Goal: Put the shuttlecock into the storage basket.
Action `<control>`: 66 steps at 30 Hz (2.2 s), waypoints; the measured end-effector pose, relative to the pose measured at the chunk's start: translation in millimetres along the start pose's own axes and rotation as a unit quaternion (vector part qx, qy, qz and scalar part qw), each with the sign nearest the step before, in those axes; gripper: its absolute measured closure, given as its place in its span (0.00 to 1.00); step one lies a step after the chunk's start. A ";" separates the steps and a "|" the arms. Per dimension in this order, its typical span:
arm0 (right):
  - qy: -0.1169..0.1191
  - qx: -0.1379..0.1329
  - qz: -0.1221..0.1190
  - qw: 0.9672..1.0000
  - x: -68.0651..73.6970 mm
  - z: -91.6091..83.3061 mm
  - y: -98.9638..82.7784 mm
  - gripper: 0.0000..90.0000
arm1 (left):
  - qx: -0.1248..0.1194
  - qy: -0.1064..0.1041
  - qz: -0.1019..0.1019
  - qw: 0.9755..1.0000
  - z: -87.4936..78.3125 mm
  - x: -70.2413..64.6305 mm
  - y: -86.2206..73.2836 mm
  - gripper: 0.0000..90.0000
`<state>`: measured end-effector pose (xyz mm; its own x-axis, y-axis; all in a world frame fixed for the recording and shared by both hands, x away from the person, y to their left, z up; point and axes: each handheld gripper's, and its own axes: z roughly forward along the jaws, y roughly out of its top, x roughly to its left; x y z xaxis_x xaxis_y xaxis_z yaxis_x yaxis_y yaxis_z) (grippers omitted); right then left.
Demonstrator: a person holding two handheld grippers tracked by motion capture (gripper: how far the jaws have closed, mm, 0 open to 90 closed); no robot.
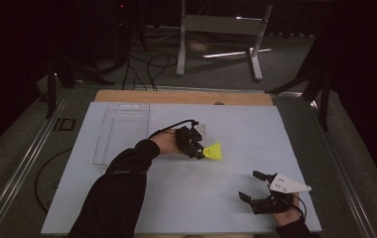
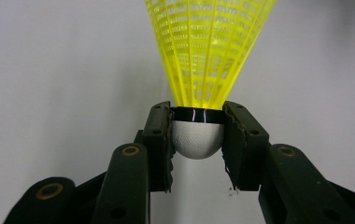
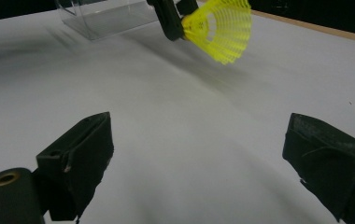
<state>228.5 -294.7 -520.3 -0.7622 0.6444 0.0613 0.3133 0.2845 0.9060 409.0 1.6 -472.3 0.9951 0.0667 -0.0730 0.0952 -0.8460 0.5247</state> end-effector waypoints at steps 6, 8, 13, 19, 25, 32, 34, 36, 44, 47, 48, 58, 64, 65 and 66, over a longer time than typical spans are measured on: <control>0.000 0.001 0.001 1.000 -0.1 0.4 -0.2 0.10 | -0.002 0.013 -0.018 1.000 -18.7 -4.7 5.4 0.73; -0.001 0.001 0.001 1.000 -0.3 0.4 -0.3 0.10 | -0.006 0.020 -0.018 1.000 -24.4 -7.2 6.6 0.73; -0.002 0.002 0.002 1.000 0.2 0.3 0.0 0.10 | -0.011 0.018 -0.036 0.999 -36.3 -11.3 10.0 0.73; -0.002 0.002 0.000 1.000 0.3 0.3 0.2 0.10 | -0.010 0.020 -0.055 0.998 -48.4 -14.2 10.6 0.73; -0.002 0.002 -0.001 1.000 0.6 0.0 0.5 0.10 | -0.021 0.027 -0.066 0.997 -64.6 -17.1 6.2 0.73; -0.002 0.002 -0.001 1.000 0.7 0.4 0.4 0.10 | -0.017 0.034 -0.069 0.997 -81.0 -21.0 0.8 0.73; -0.003 0.003 -0.002 1.000 0.9 0.8 0.3 0.10 | -0.018 0.036 -0.074 0.996 -86.8 -22.7 -0.5 0.73; -0.002 0.002 -0.001 1.000 1.1 0.9 0.4 0.10 | -0.017 0.035 -0.081 0.996 -90.1 -23.1 -1.3 0.73; -0.005 0.004 -0.003 1.000 1.5 0.7 0.5 0.10 | -0.012 0.048 -0.097 0.994 -108.3 -26.2 -9.4 0.73; -0.005 0.005 -0.003 1.000 1.4 1.4 0.1 0.10 | -0.009 0.054 -0.101 0.993 -114.1 -27.2 -12.2 0.73; -0.005 0.005 -0.003 1.000 1.4 1.4 0.1 0.10 | -0.011 0.058 -0.106 0.993 -116.5 -27.1 -13.3 0.73; -0.005 0.005 -0.002 1.000 1.6 1.5 0.4 0.10 | -0.011 0.073 -0.125 0.989 -135.7 -27.1 -30.8 0.73; -0.006 0.005 -0.002 1.000 1.6 1.6 0.5 0.10 | -0.007 0.074 -0.142 0.987 -141.8 -26.0 -45.6 0.73; -0.005 0.005 -0.002 1.000 1.5 1.7 0.5 0.10 | -0.007 0.080 -0.136 0.987 -143.3 -27.0 -47.7 0.73; -0.004 0.004 0.000 1.000 1.5 1.6 0.5 0.10 | -0.011 0.080 -0.142 0.987 -144.9 -27.4 -49.6 0.73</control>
<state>228.4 -292.5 -520.4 -0.7577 0.6502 0.0568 0.3174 0.2910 0.9025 380.9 118.5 -373.4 0.9200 0.3824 -0.0861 0.3688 -0.7702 0.5204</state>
